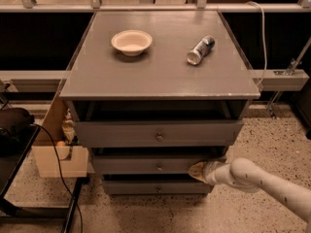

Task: Close middle drawer

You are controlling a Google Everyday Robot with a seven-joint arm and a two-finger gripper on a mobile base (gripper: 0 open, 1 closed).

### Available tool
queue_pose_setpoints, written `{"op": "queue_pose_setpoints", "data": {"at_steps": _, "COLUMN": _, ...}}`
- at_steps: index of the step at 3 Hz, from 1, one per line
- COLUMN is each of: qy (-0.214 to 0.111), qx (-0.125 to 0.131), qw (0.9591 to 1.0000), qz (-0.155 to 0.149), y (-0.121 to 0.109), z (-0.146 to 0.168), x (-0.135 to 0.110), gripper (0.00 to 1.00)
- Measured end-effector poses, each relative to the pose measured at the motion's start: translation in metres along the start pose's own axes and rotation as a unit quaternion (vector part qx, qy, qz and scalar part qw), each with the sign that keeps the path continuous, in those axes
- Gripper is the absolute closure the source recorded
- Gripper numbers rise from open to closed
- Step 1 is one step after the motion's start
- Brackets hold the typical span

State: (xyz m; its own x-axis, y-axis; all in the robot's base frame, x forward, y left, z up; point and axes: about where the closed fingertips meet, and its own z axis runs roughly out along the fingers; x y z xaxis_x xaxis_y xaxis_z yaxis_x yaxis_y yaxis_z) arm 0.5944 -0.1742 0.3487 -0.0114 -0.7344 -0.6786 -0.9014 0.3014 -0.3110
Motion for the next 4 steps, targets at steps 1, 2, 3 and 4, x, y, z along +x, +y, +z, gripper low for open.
{"op": "queue_pose_setpoints", "data": {"at_steps": 1, "qy": 0.001, "qx": 0.0, "qw": 1.0, "qz": 0.001, "y": -0.001, "z": 0.001, "x": 0.001, "gripper": 1.0}}
{"op": "queue_pose_setpoints", "data": {"at_steps": 2, "qy": -0.001, "qx": -0.016, "qw": 0.9998, "qz": 0.009, "y": 0.011, "z": -0.01, "x": -0.003, "gripper": 1.0}}
{"op": "queue_pose_setpoints", "data": {"at_steps": 3, "qy": -0.002, "qx": -0.042, "qw": 0.9989, "qz": 0.019, "y": 0.027, "z": -0.023, "x": -0.011, "gripper": 1.0}}
{"op": "queue_pose_setpoints", "data": {"at_steps": 4, "qy": -0.001, "qx": -0.081, "qw": 0.9957, "qz": 0.045, "y": 0.046, "z": -0.038, "x": -0.016, "gripper": 1.0}}
